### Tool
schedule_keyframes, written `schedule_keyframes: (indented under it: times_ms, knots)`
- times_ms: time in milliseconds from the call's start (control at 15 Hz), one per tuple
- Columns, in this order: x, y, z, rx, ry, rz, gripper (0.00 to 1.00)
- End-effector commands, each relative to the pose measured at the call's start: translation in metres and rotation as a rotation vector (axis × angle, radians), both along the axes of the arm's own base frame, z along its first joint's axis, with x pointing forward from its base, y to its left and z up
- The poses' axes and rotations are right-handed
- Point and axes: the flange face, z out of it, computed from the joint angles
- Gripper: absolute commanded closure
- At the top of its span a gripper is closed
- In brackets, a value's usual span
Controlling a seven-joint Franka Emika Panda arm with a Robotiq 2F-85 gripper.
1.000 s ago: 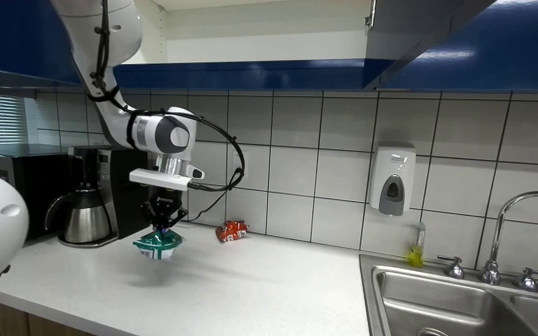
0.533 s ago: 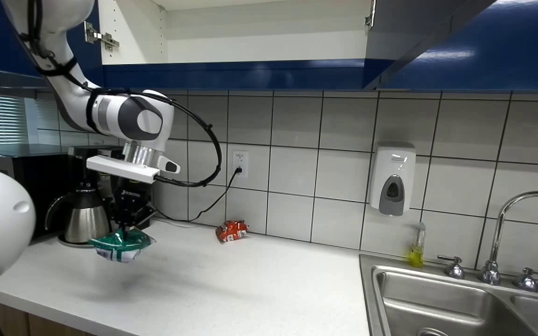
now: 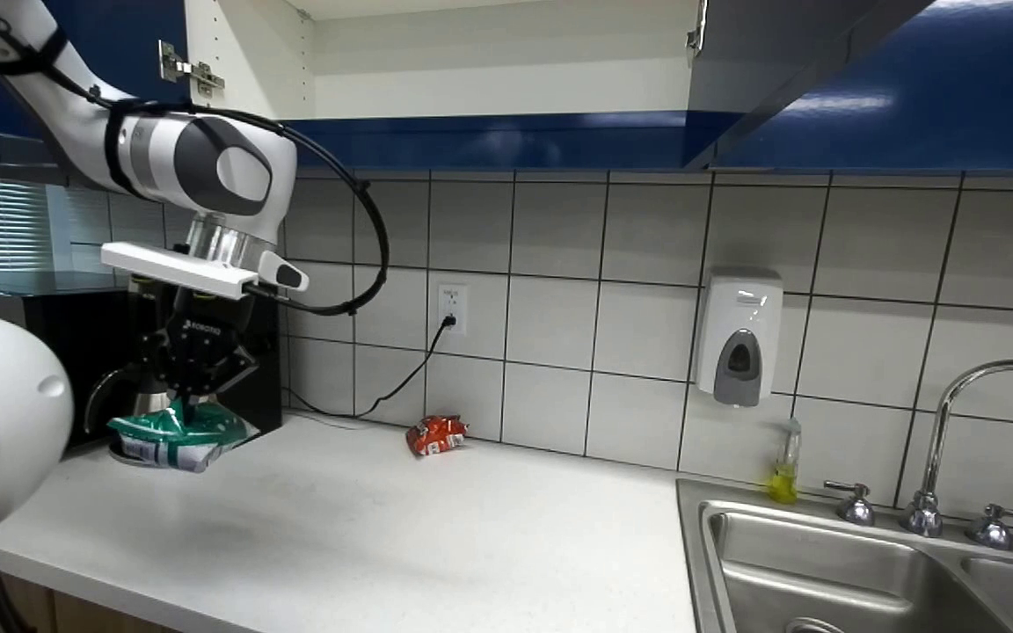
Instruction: Put the green packet in the open upper cabinet.
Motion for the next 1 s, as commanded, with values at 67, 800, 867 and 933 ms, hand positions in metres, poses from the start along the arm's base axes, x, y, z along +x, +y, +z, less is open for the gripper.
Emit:
schedule_keyframes:
  times_ms: [67,800,867,933]
  knots:
    - [-0.018,-0.002,0.052,-0.016,-0.019,-0.035,1.00]
    - [-0.006,-0.001,0.181,-0.088,-0.106,-0.060,1.00]
    - [-0.004,0.000,0.192,-0.090,-0.119,-0.064,1.00]
    - [-0.003,0.000,0.203,-0.089,-0.126,-0.066,1.00]
